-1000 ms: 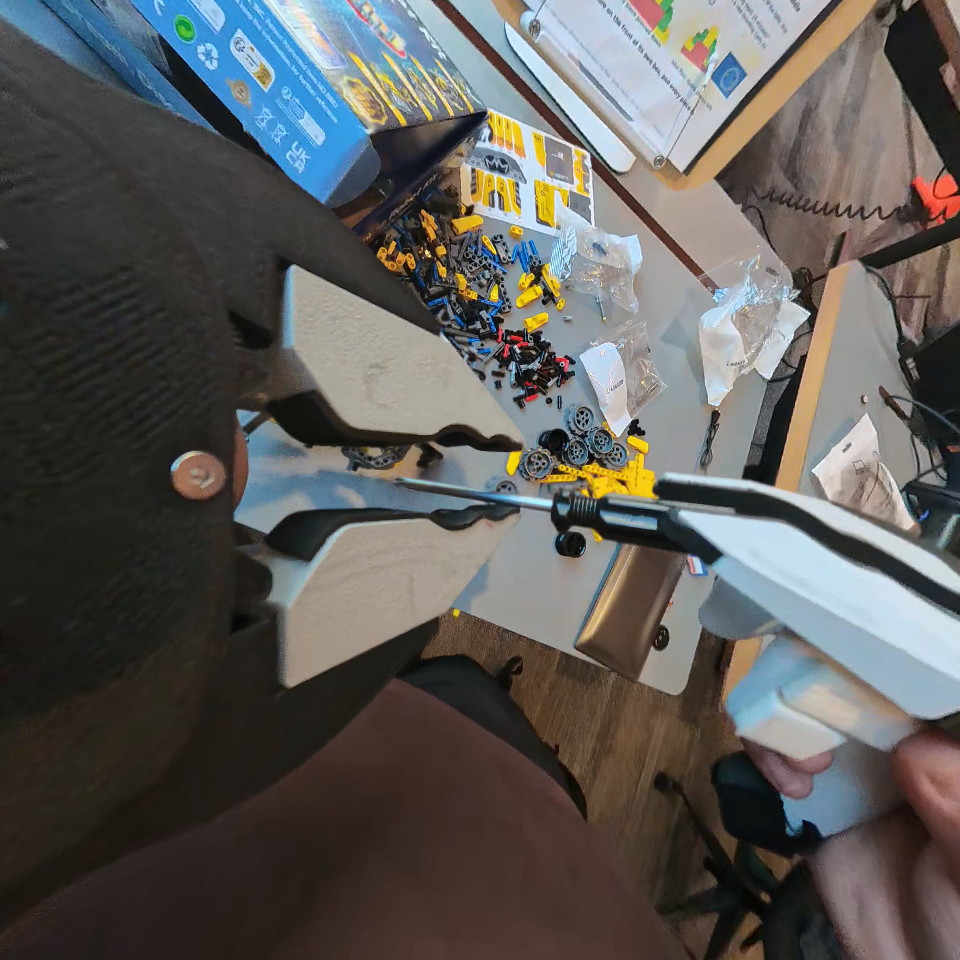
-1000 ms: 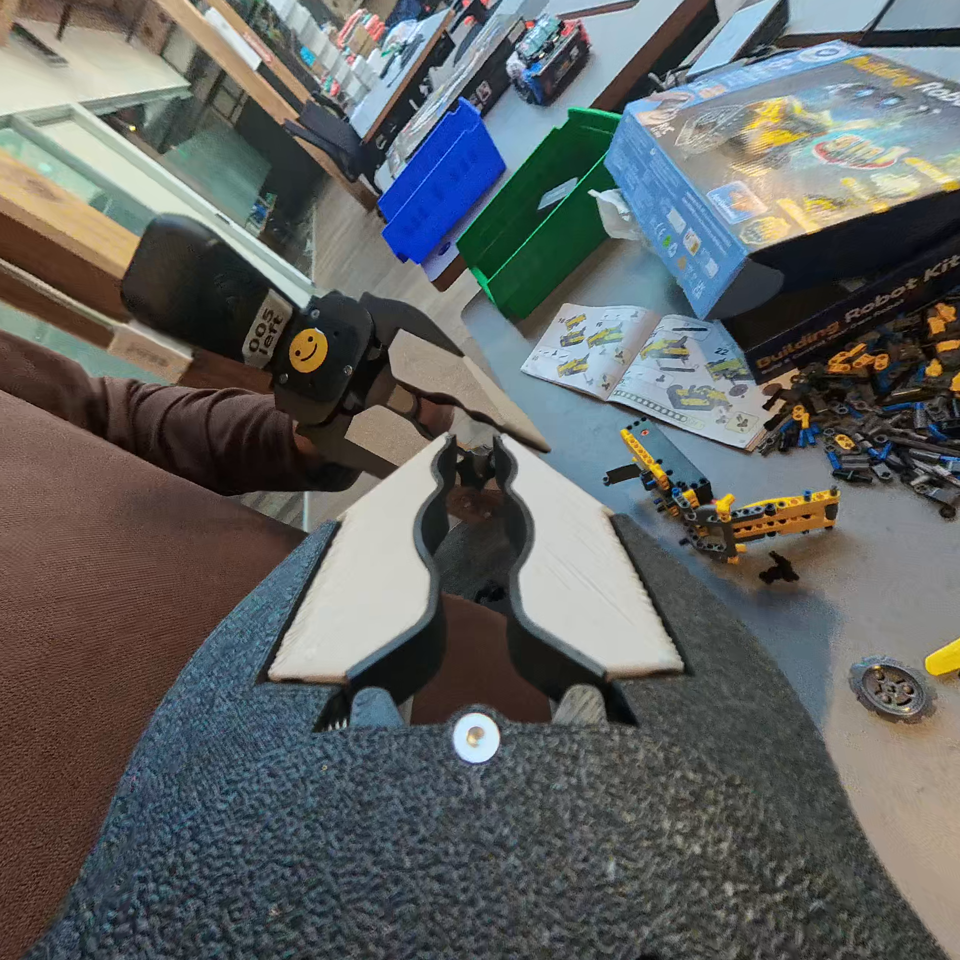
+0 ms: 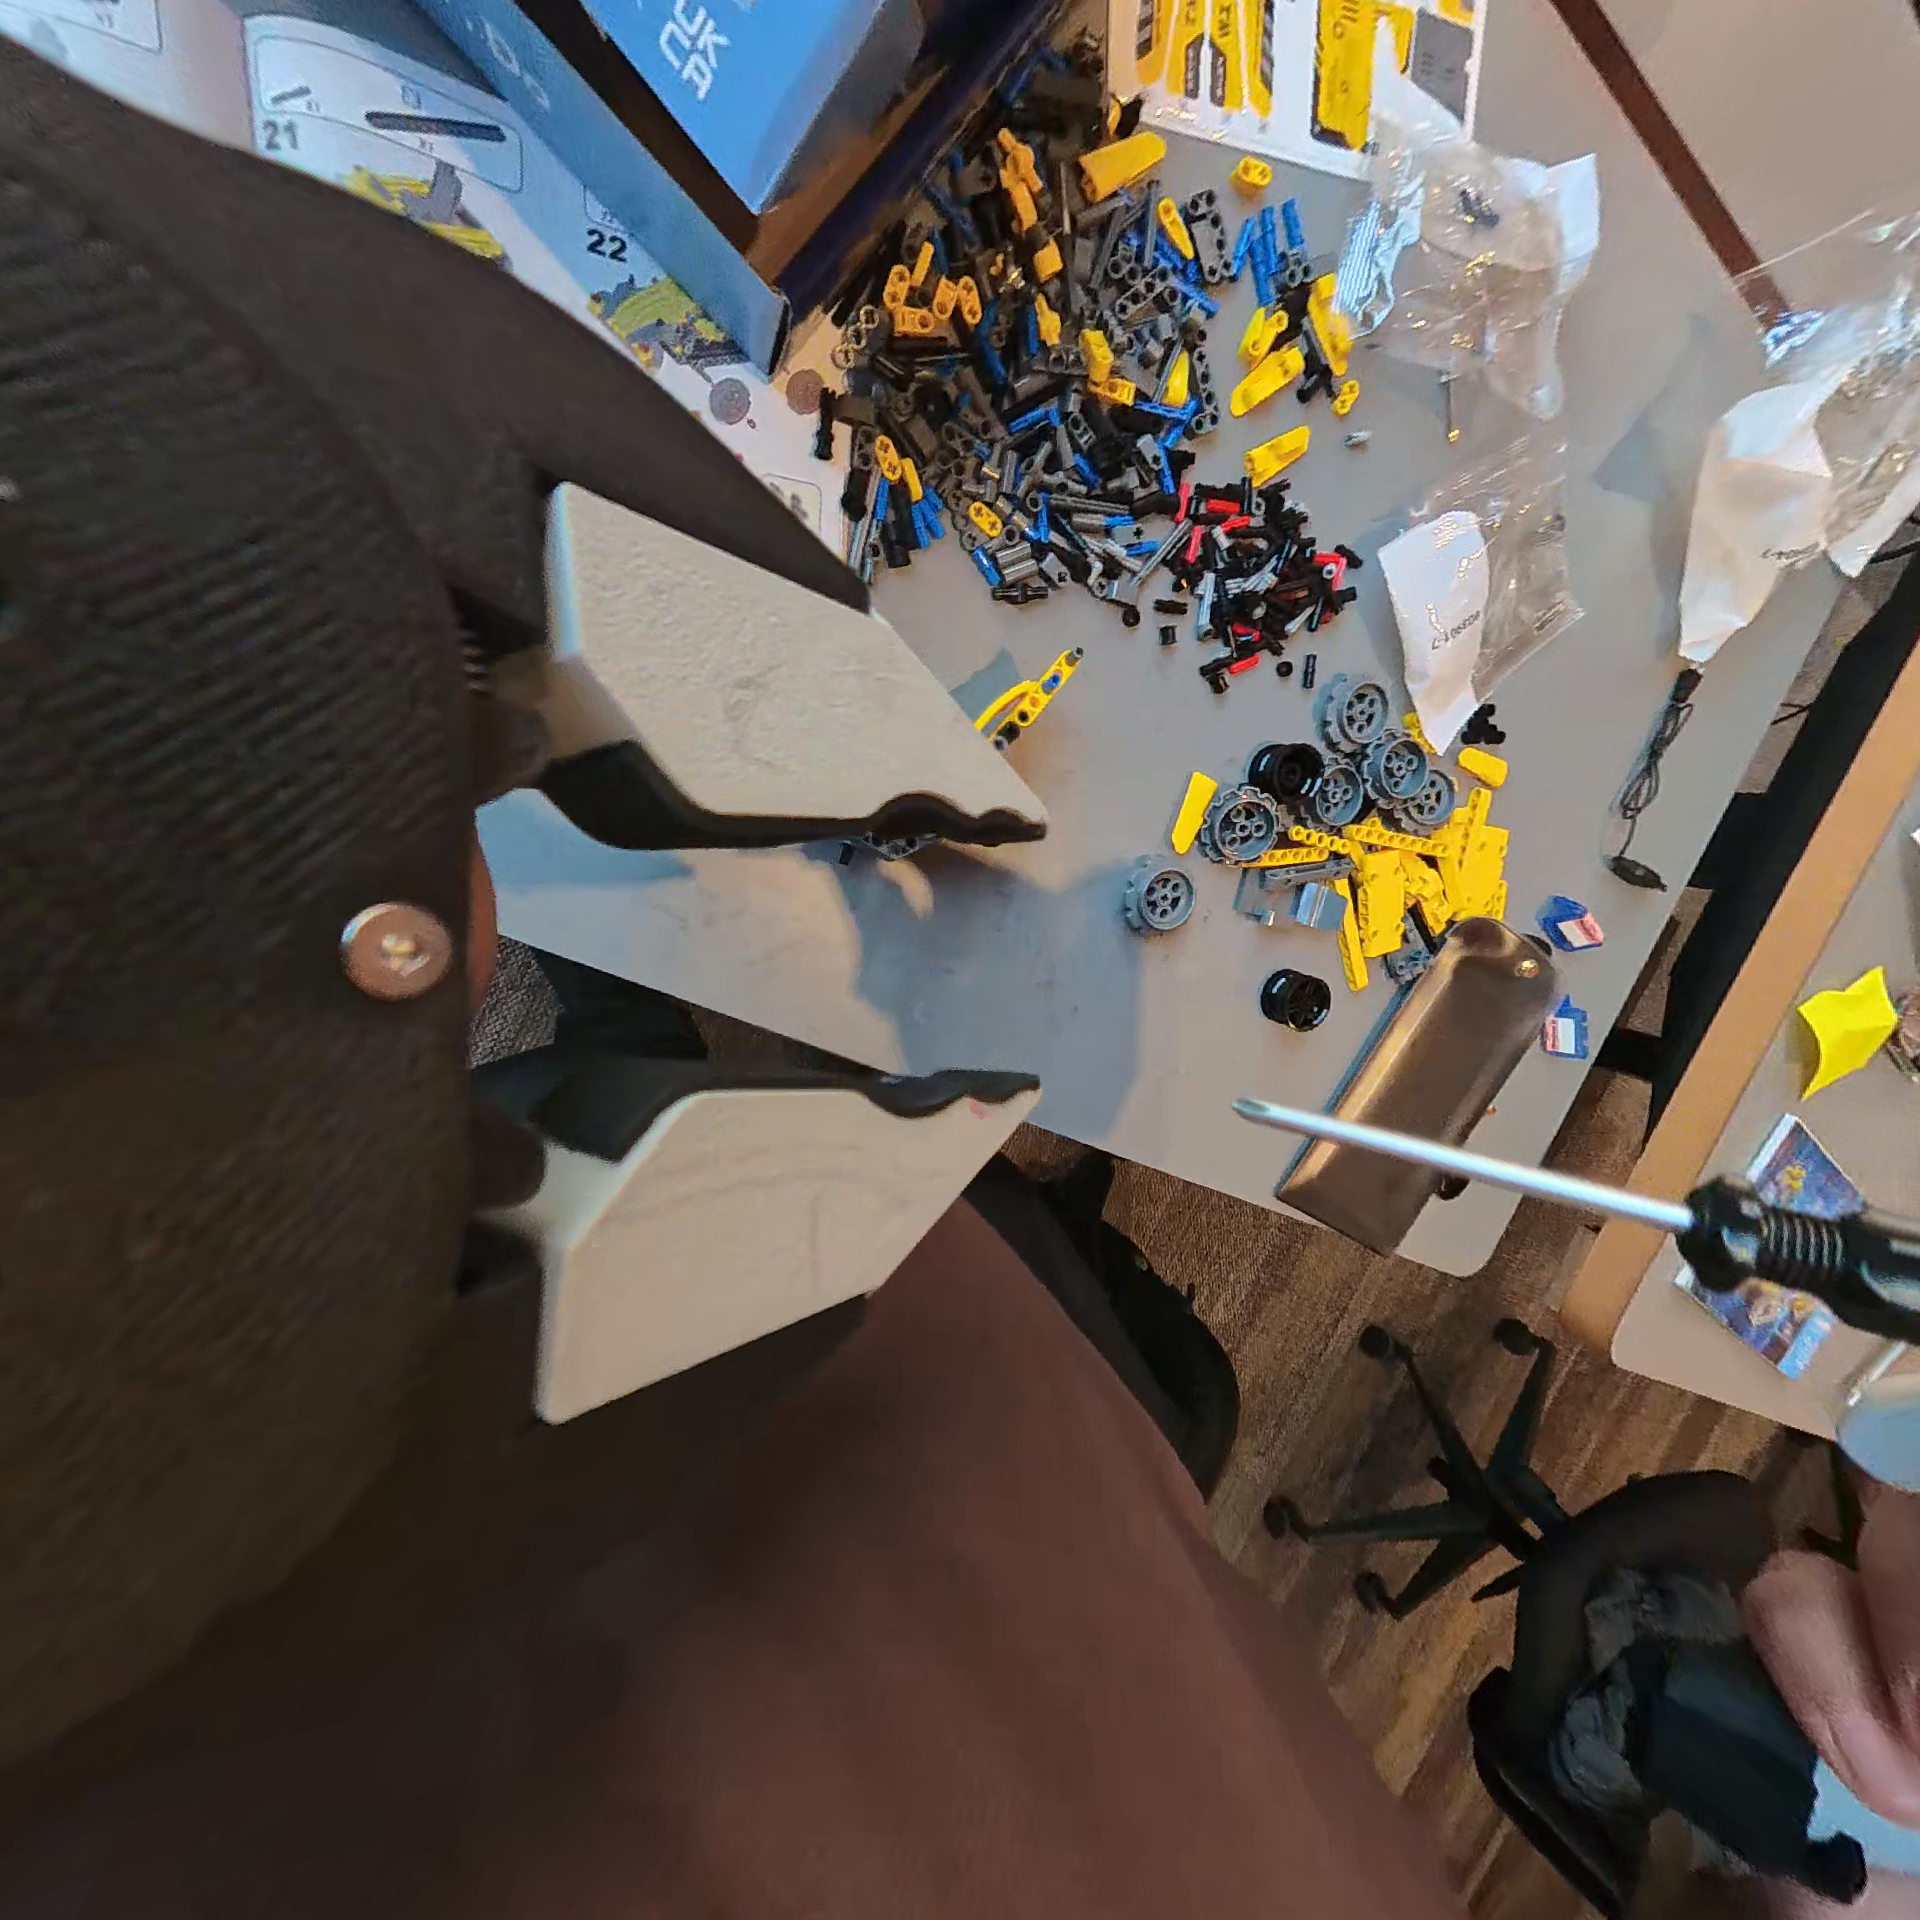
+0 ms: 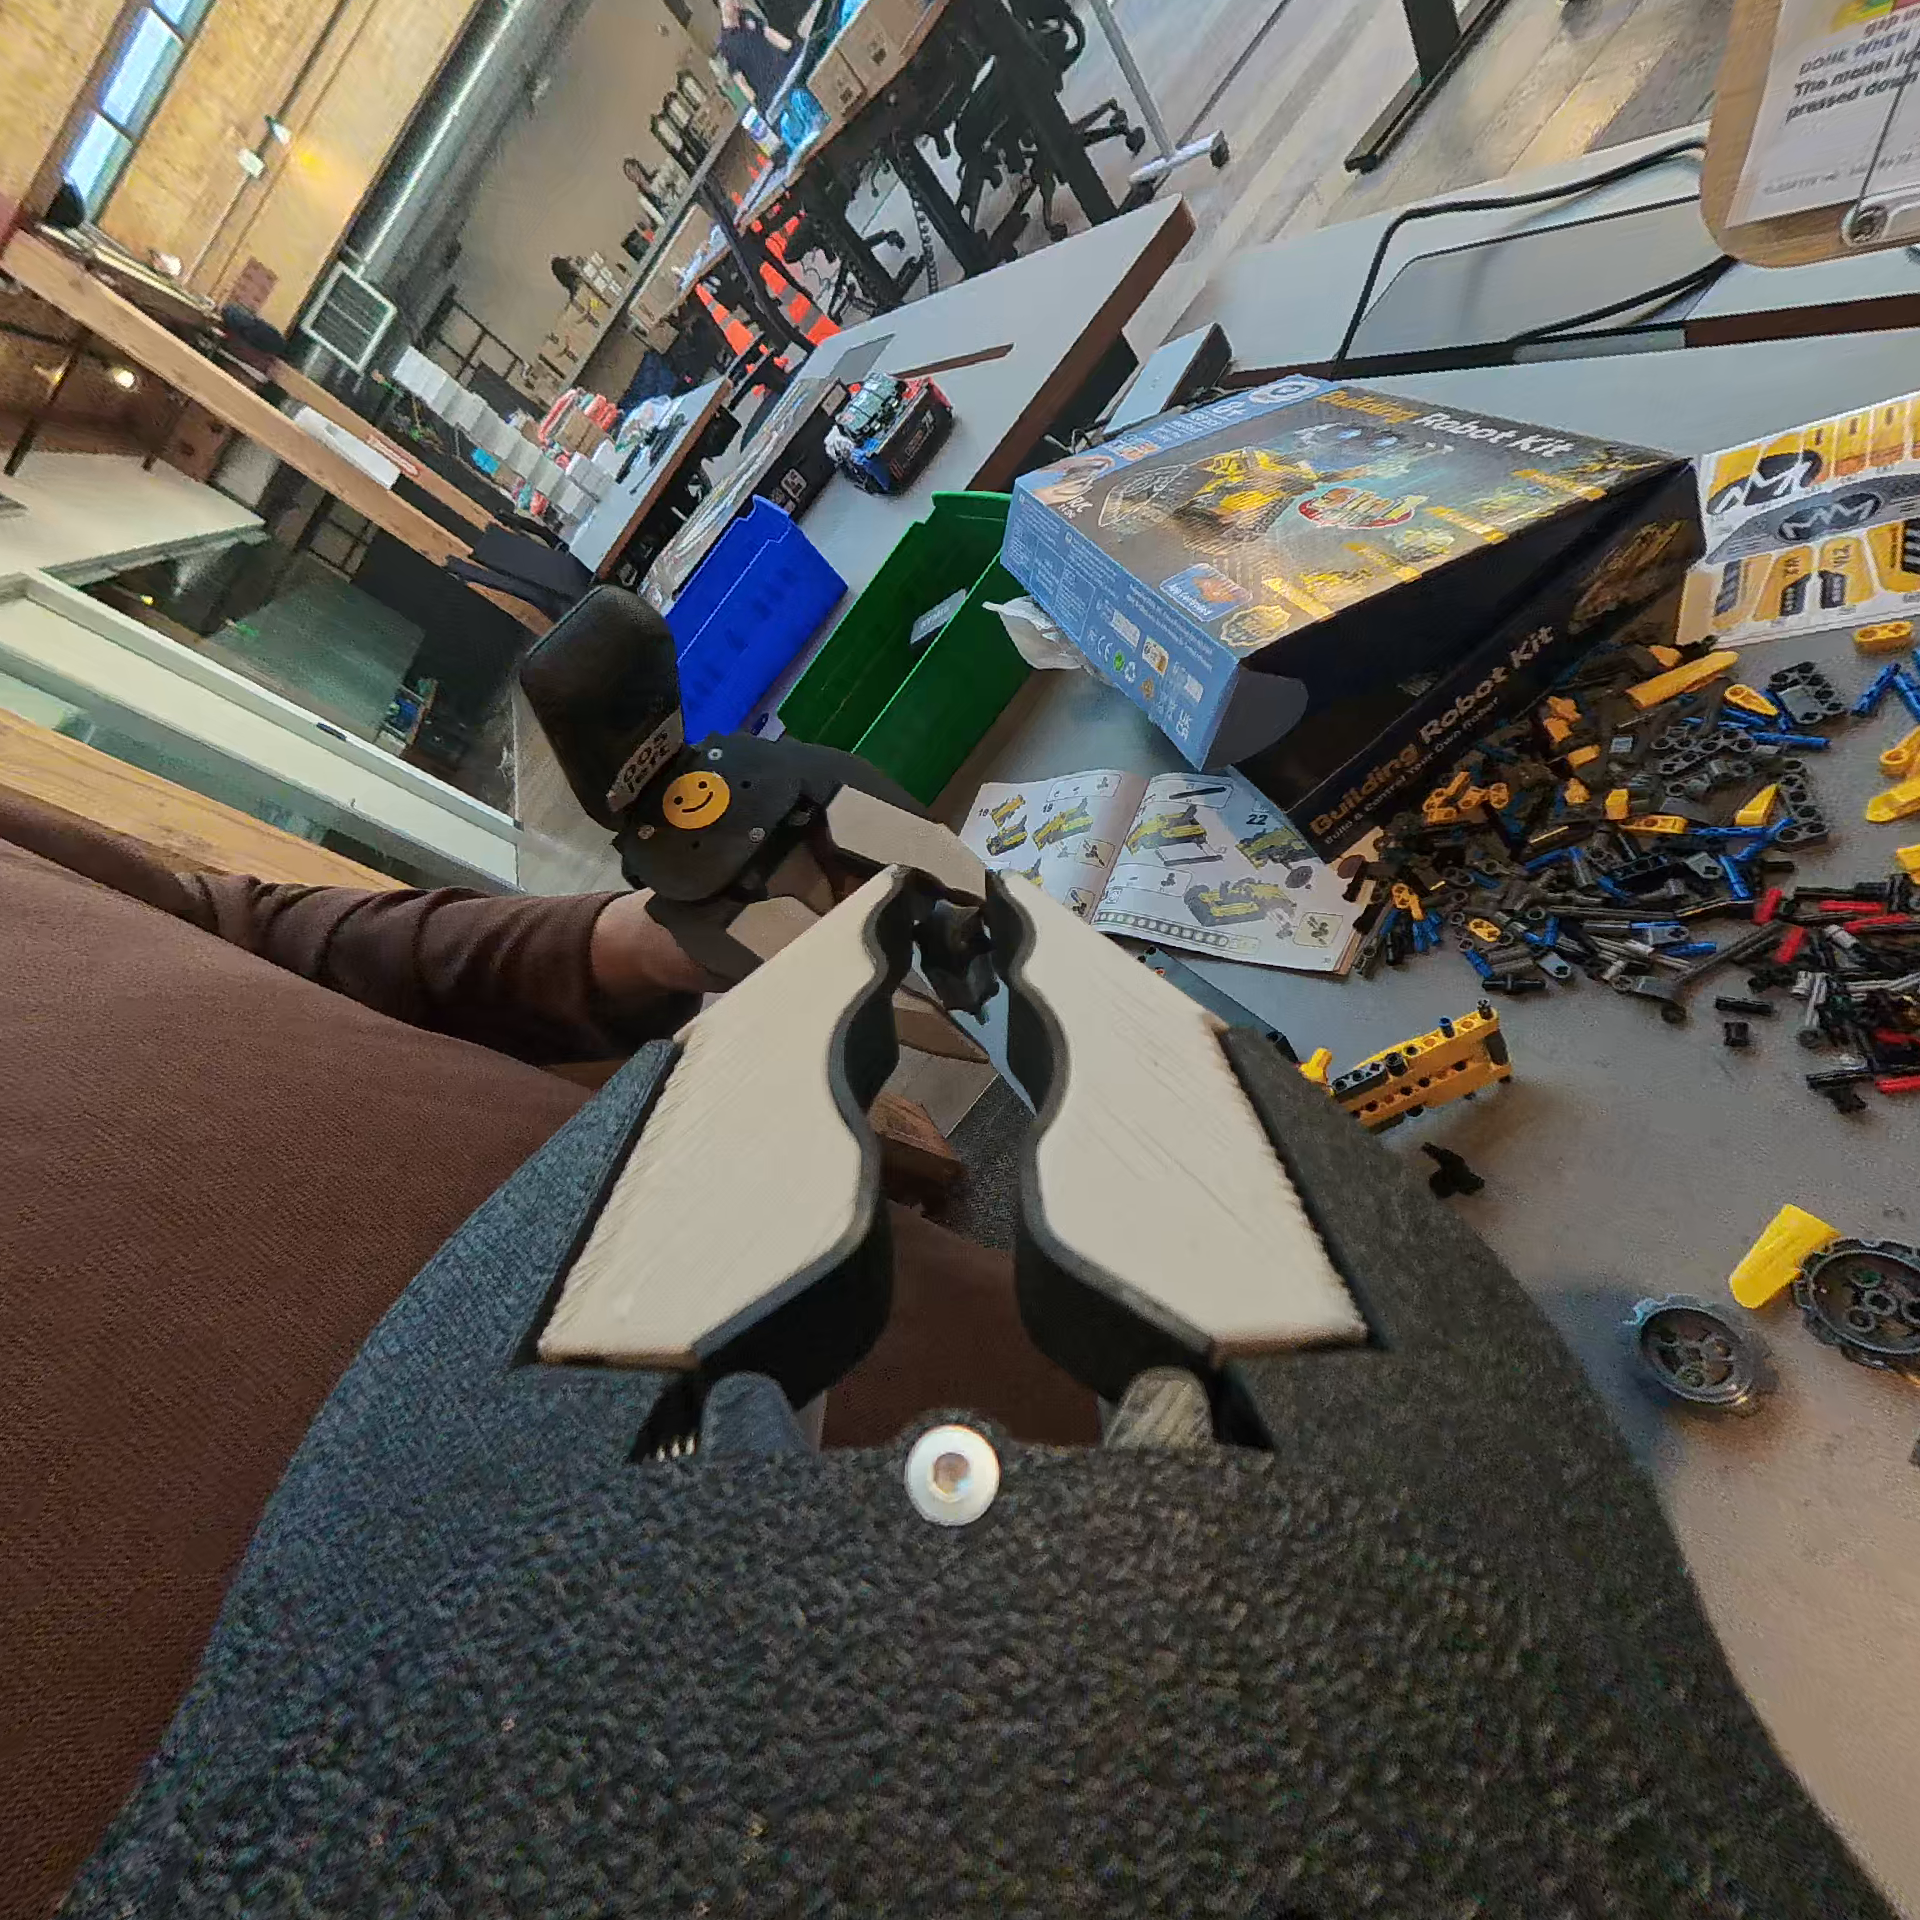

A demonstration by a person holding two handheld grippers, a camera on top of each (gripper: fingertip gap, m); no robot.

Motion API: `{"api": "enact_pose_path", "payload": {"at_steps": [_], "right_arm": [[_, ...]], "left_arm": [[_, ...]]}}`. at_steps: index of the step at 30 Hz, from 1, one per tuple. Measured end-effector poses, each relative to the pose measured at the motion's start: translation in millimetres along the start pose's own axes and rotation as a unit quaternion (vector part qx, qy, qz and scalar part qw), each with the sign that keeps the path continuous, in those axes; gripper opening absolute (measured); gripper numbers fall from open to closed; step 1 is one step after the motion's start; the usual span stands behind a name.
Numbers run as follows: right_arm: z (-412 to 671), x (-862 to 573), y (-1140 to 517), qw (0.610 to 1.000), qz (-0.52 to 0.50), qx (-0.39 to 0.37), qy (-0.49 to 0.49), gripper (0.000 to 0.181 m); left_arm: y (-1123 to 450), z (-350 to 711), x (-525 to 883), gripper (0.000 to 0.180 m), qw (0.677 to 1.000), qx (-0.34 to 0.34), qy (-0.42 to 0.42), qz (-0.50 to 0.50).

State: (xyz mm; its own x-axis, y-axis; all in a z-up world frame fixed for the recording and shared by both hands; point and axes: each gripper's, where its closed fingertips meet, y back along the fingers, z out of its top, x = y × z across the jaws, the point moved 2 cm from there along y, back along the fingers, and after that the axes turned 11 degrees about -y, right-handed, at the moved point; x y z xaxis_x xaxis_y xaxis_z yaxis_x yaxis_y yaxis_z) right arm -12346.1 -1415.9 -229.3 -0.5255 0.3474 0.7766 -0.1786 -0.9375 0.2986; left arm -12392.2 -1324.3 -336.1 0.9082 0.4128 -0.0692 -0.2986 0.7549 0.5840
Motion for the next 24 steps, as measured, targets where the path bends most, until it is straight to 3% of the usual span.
{"api": "enact_pose_path", "payload": {"at_steps": [8,20,24], "right_arm": [[-9.2,1.2,-8.3,0.999,0.030,0.017,-0.001,0.013],[13.8,-13.1,-20.2,0.991,0.127,0.042,0.018,0.012],[20.1,-8.6,-32.3,0.989,0.141,0.034,0.011,0.012]], "left_arm": [[1.8,-17.8,0.0,0.045,0.999,0.027,0.038,0.012],[61.0,-60.0,20.6,0.046,0.966,0.192,0.121,0.127],[112.3,-91.0,62.8,0.047,0.948,0.219,0.153,0.174]]}}
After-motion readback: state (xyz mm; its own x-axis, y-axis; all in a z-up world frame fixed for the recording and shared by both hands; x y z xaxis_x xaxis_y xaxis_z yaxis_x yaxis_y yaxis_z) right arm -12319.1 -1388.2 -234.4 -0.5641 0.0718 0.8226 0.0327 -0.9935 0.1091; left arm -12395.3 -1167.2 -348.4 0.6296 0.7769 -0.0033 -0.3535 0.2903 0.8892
